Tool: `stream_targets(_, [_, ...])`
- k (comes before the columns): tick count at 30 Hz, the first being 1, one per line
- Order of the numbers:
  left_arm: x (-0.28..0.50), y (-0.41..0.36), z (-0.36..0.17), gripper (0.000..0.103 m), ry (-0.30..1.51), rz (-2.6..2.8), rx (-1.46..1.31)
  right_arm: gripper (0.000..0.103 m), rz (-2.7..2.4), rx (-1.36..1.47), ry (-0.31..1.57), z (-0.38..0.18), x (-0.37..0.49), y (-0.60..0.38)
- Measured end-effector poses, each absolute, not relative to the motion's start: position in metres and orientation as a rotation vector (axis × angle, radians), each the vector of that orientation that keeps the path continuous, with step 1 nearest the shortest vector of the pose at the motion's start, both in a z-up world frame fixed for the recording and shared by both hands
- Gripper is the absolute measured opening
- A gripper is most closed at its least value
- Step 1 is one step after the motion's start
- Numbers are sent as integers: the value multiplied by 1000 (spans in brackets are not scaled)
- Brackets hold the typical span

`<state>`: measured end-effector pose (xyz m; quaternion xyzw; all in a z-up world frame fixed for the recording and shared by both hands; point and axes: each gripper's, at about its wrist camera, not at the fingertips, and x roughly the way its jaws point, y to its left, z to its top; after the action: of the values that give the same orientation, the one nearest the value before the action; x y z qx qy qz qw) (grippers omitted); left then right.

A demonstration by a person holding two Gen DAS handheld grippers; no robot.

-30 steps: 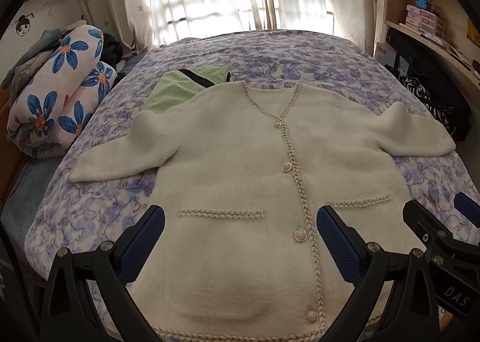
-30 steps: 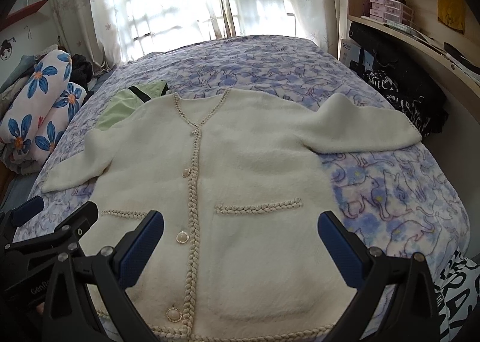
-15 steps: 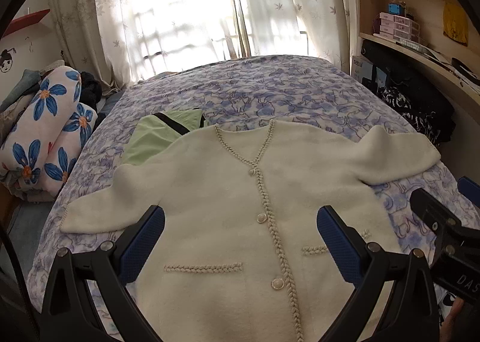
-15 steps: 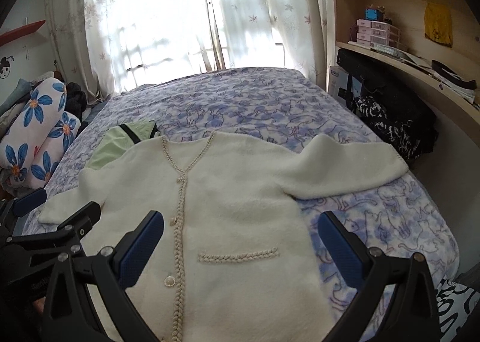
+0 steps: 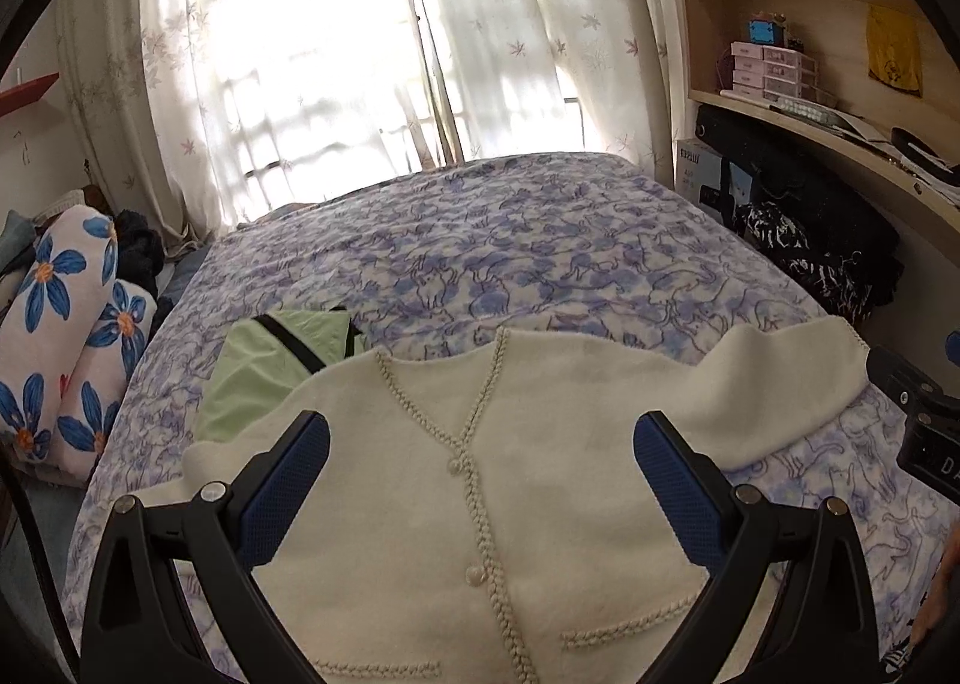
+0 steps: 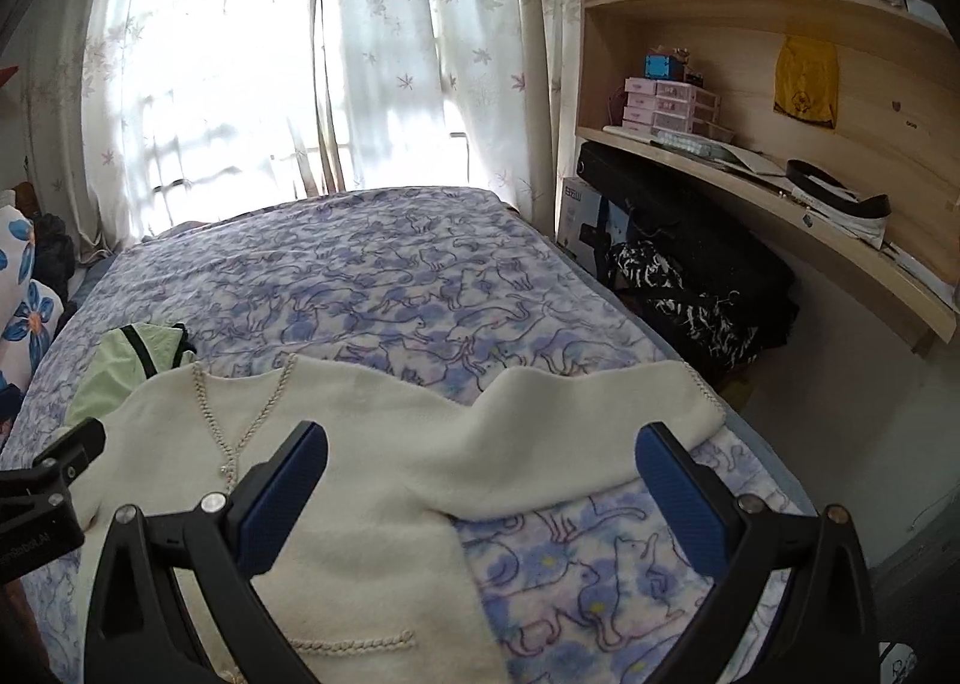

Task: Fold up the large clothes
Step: 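Move the right tool to the cardigan sleeve cuff and grasp it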

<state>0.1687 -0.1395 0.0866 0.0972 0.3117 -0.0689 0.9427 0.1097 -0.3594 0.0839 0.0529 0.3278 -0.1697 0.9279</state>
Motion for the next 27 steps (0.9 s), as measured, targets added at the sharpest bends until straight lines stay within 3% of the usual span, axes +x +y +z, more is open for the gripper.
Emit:
stream_targets(9, [227, -216, 89, 100, 520, -214, 215, 102, -422, 256, 781, 45, 162, -480])
stream_targets(16, [280, -278, 24, 100, 662, -277, 236, 101, -470, 345, 937, -35, 191, -558])
stream_targets(23, [316, -316, -62, 100, 870, -277, 232, 79, -531, 541, 1068, -128, 190, -615])
stream_targets(27, [325, -328, -96, 100, 949, -282, 198, 71, -513, 694, 1039, -157, 185, -634])
